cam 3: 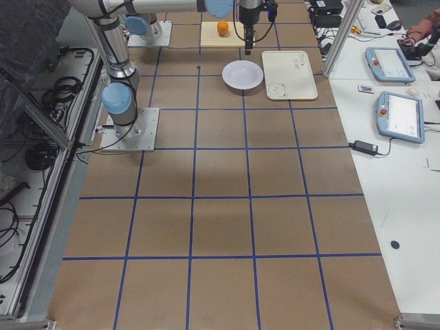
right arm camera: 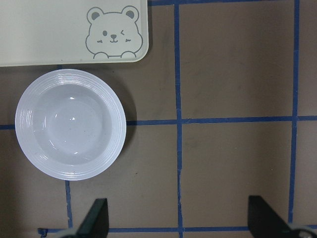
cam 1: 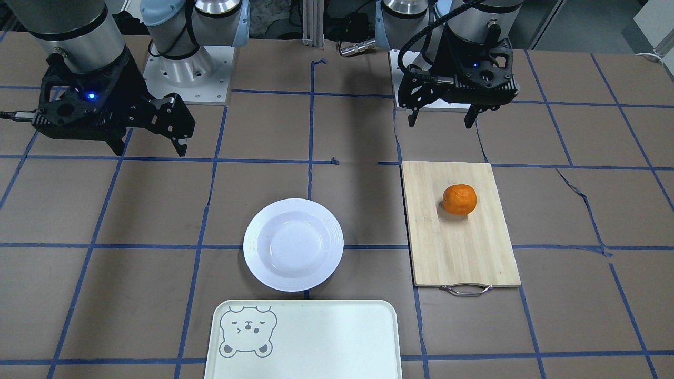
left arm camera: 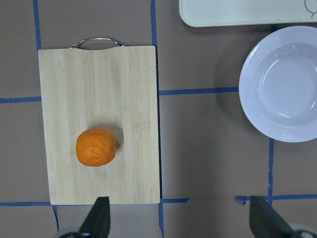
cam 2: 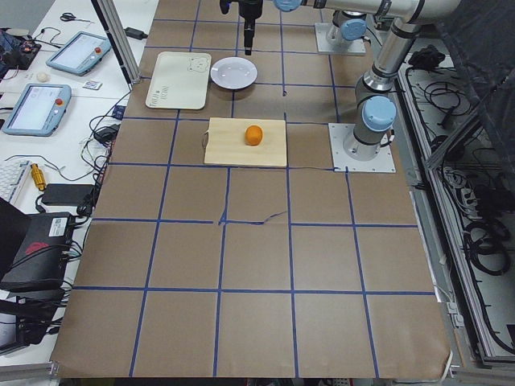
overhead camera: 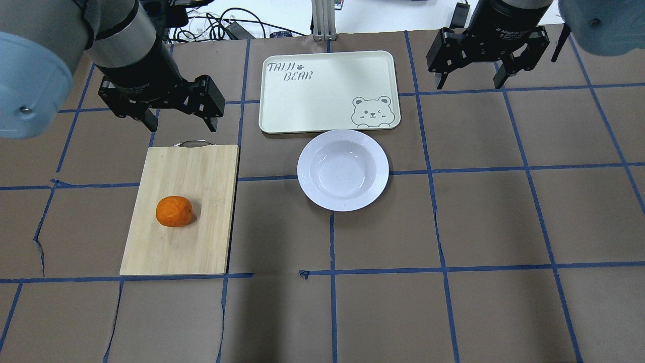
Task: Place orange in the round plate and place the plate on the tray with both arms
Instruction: 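Move the left gripper toward the orange on the wooden cutting board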
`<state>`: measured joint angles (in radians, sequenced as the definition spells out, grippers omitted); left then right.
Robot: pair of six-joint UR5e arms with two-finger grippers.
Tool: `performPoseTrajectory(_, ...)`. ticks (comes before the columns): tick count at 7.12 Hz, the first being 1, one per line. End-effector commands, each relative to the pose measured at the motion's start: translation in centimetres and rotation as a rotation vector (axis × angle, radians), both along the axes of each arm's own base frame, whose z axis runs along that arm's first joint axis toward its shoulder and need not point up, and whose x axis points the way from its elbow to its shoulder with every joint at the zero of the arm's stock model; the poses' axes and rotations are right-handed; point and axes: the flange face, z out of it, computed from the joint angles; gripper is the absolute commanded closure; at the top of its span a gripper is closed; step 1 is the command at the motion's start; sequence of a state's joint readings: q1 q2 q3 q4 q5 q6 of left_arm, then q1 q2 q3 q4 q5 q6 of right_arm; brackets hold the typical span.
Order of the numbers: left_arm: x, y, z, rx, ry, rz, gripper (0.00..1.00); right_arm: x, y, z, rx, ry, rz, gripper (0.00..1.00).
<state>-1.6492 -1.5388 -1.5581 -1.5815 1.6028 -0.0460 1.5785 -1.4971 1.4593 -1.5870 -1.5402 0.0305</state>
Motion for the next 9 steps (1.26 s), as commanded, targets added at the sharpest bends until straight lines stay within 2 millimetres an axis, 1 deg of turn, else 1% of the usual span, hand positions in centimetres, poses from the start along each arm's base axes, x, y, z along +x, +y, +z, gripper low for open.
performPoseTrajectory(1,0.0,0.0,0.0,0.0,0.0,0.0,0.0,0.0,0.0,-0.1,0.002,0.0,0.0,0.0)
performPoseTrajectory(3,0.2,-0.2,0.1,-0.002,0.012,0.006,0.0,0.0,0.0,-0.1,0.002,0.0,0.001,0.0)
performPoseTrajectory(5,2.3,-1.0,0.2,0.007,0.006,0.049,0.0,0.0,0.0,-0.2,0.005,-0.002,0.0,0.0)
performPoseTrajectory(6,4.6,-2.6,-1.2,0.035,0.003,0.096,0.0,0.0,0.0,-0.2,0.005,0.0,0.0,0.0)
performPoseTrajectory(8,5.3,-6.0,-6.6,0.088,0.007,0.085,0.0,0.0,0.0,-0.2,0.005,0.0,0.0,0.0)
performPoseTrajectory(9,5.8,-6.8,-10.8,0.167,-0.002,0.046,0.0,0.0,0.0,-0.1,0.003,0.0,0.0,0.0)
